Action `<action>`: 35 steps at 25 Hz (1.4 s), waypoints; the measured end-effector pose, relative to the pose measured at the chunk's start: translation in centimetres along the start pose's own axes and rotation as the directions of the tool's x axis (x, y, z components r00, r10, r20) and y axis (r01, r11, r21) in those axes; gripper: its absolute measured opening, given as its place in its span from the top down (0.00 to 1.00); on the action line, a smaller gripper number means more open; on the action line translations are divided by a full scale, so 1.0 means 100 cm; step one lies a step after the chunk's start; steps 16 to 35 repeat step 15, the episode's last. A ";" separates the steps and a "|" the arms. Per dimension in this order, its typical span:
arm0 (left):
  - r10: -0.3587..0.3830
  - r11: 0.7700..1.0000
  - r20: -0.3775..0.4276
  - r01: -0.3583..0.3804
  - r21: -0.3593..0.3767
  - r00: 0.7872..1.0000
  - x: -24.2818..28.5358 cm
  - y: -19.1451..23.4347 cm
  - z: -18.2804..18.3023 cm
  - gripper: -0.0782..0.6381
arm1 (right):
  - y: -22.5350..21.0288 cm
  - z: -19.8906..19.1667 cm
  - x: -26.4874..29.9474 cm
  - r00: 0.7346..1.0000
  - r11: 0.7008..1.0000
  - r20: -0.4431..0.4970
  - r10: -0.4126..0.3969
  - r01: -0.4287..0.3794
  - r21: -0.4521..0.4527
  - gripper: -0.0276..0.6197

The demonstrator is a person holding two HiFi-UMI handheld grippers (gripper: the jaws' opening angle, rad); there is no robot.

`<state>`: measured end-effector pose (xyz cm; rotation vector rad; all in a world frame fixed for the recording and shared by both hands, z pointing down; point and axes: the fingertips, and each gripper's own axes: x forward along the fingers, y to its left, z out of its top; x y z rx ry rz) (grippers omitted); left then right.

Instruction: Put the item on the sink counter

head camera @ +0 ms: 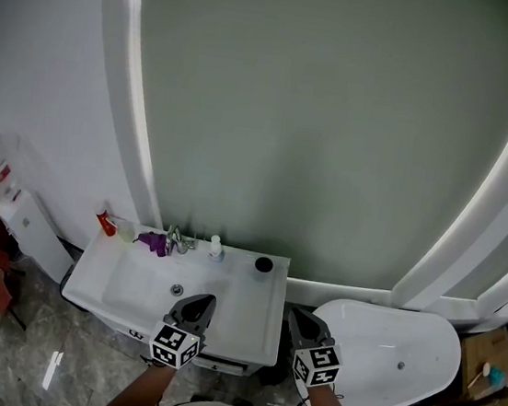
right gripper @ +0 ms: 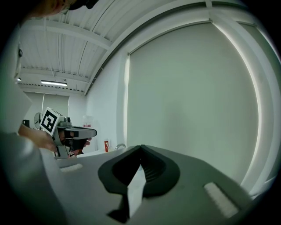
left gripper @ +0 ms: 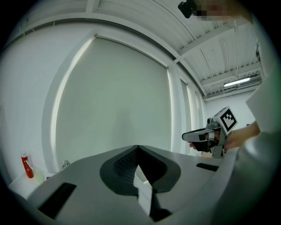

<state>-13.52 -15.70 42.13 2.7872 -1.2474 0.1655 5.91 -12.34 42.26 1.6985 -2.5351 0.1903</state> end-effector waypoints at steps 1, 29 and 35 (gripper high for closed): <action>-0.004 1.000 0.001 0.004 0.001 1.000 0.001 0.001 0.001 0.88 | 0.000 0.000 0.001 1.000 1.000 -0.001 -0.001 0.001 -0.001 0.95; -0.026 1.000 -0.001 0.026 -0.014 1.000 0.007 0.004 -0.002 0.88 | 0.006 0.003 0.004 1.000 1.000 -0.003 0.002 -0.002 -0.010 0.95; -0.026 1.000 -0.001 0.026 -0.014 1.000 0.007 0.004 -0.002 0.88 | 0.006 0.003 0.004 1.000 1.000 -0.003 0.002 -0.002 -0.010 0.95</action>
